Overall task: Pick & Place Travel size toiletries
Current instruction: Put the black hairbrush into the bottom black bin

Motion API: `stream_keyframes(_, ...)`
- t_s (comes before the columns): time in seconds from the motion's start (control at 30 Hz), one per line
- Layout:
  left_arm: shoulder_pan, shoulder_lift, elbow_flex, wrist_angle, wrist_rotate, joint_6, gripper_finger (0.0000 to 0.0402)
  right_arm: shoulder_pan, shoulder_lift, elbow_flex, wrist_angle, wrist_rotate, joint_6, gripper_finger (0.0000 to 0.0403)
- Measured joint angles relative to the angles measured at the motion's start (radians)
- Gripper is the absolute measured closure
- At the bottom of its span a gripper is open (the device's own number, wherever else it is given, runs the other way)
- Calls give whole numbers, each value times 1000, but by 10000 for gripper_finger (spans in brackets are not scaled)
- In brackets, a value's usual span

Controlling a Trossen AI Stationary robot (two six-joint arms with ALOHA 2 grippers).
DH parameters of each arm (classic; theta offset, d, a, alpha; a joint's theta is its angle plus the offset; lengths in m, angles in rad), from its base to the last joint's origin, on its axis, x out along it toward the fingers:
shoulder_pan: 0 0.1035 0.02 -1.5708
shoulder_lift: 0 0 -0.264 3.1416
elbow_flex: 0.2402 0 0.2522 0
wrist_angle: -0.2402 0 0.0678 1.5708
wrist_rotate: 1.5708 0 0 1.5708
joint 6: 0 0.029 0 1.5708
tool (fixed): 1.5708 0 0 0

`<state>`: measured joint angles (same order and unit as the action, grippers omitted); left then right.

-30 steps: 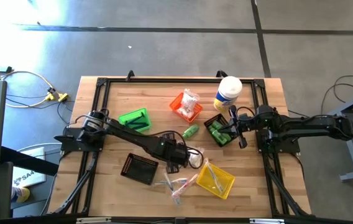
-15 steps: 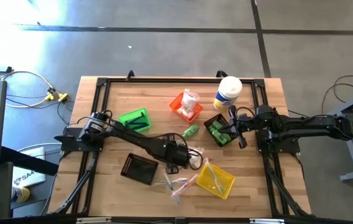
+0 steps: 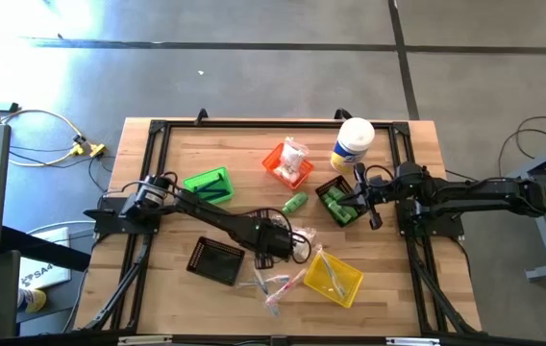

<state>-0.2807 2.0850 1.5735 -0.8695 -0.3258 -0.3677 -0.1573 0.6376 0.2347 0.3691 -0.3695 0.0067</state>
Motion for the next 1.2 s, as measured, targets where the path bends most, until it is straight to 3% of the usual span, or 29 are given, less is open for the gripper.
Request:
stream_keyframes(0.23,1,0,0,13,1,-3,183,0,0,0,-7,0,0,394)
stream_keyframes(0.63,7,0,0,32,21,-27,319,0,0,0,-14,0,-2,394)
stream_keyframes(0.83,6,0,2,29,21,-27,362,0,0,0,-14,0,-3,394)
stream_keyframes(1.2,6,0,195,-155,28,-30,400,0,0,0,-14,0,-3,394)
